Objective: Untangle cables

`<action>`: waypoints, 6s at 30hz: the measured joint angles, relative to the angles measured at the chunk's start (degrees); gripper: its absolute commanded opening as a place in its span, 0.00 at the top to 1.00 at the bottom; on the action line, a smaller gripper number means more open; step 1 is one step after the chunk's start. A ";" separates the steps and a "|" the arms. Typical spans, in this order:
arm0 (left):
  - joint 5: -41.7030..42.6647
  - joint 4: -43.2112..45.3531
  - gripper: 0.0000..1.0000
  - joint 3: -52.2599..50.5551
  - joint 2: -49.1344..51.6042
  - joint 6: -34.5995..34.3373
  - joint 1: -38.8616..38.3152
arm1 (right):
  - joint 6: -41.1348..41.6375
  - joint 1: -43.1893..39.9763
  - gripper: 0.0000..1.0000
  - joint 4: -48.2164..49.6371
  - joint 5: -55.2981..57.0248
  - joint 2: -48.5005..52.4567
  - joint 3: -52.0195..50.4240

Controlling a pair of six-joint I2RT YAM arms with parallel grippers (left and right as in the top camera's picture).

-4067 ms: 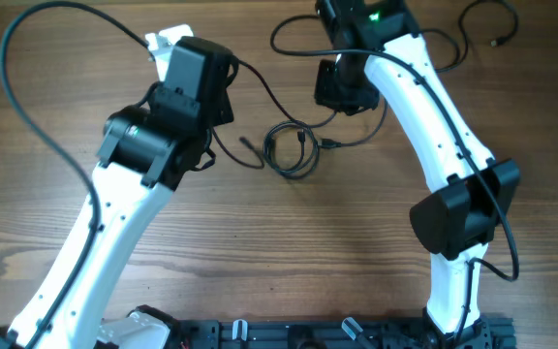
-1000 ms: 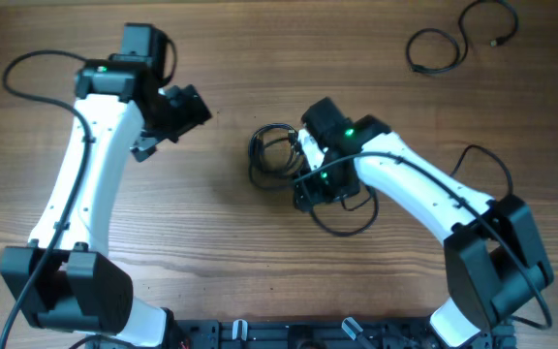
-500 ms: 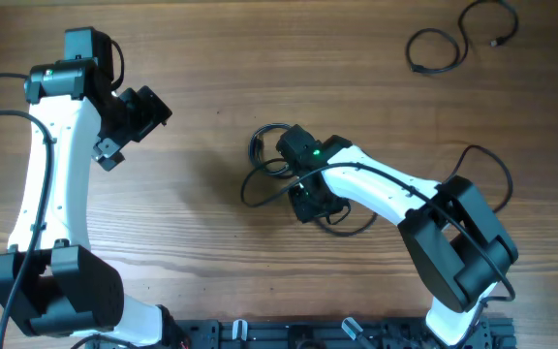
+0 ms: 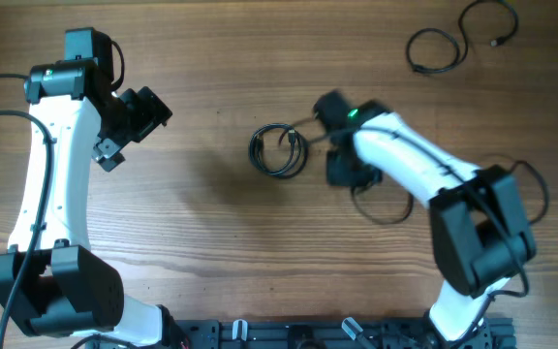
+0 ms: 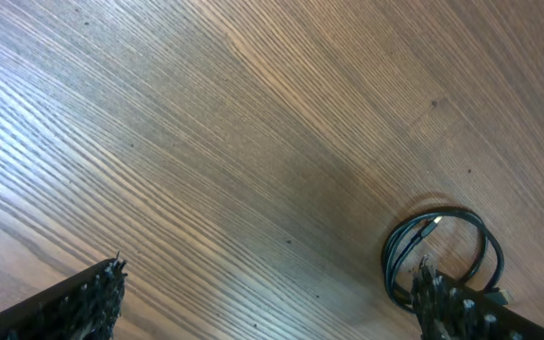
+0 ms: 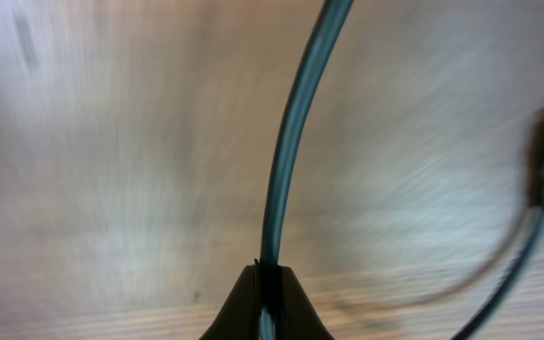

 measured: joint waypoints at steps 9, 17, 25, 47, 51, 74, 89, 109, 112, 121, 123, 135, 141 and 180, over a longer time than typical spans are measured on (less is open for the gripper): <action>0.02 0.02 0.00 0.00 0.00 0.00 0.00 | -8.39 -17.73 0.96 6.34 1.62 -2.60 13.86; 0.02 0.02 0.00 0.00 0.00 0.00 0.00 | -10.82 -17.68 0.29 10.03 1.11 -2.60 6.64; 0.02 0.04 0.00 0.00 0.00 0.00 0.00 | -10.88 -18.62 0.00 0.46 -4.07 -2.54 9.70; 0.20 0.07 0.00 0.00 0.04 0.00 0.00 | -1.05 -60.87 0.45 8.22 -4.92 -2.56 -0.17; 0.22 0.04 0.00 0.00 0.07 0.00 0.00 | -0.13 -60.87 0.53 11.47 -4.94 -2.56 -1.27; 0.22 2.45 0.00 0.00 0.07 0.00 0.00 | -2.86 -60.74 0.96 16.37 -13.14 4.57 23.69; 0.22 2.82 0.00 0.00 0.07 0.00 0.00 | -1.42 -54.75 0.65 8.11 8.35 4.59 23.67; 0.22 2.95 0.00 0.00 0.07 0.00 0.00 | -22.25 -33.09 0.00 2.86 -20.11 4.59 17.31; 0.22 2.99 0.00 0.00 0.07 0.00 0.00 | -23.74 -27.02 0.00 10.62 -17.00 4.63 10.62; 0.22 3.21 0.00 0.00 0.07 0.00 0.00 | -25.53 -22.56 0.54 20.85 -10.93 4.76 -1.18; 0.22 3.23 0.00 0.00 0.07 0.00 0.00 | -25.94 -22.56 0.67 20.39 -10.12 5.44 -1.20; 0.22 3.72 0.00 0.00 0.07 0.00 0.00 | -26.75 -23.06 0.71 16.46 -4.87 6.23 -0.87; 0.22 3.78 0.00 0.00 0.07 0.00 0.00 | -23.80 -24.68 0.00 11.37 -2.69 6.16 3.13; 0.22 7.19 0.00 -1.62 0.07 0.00 0.00 | -6.88 -58.73 0.00 14.36 -19.30 5.49 17.49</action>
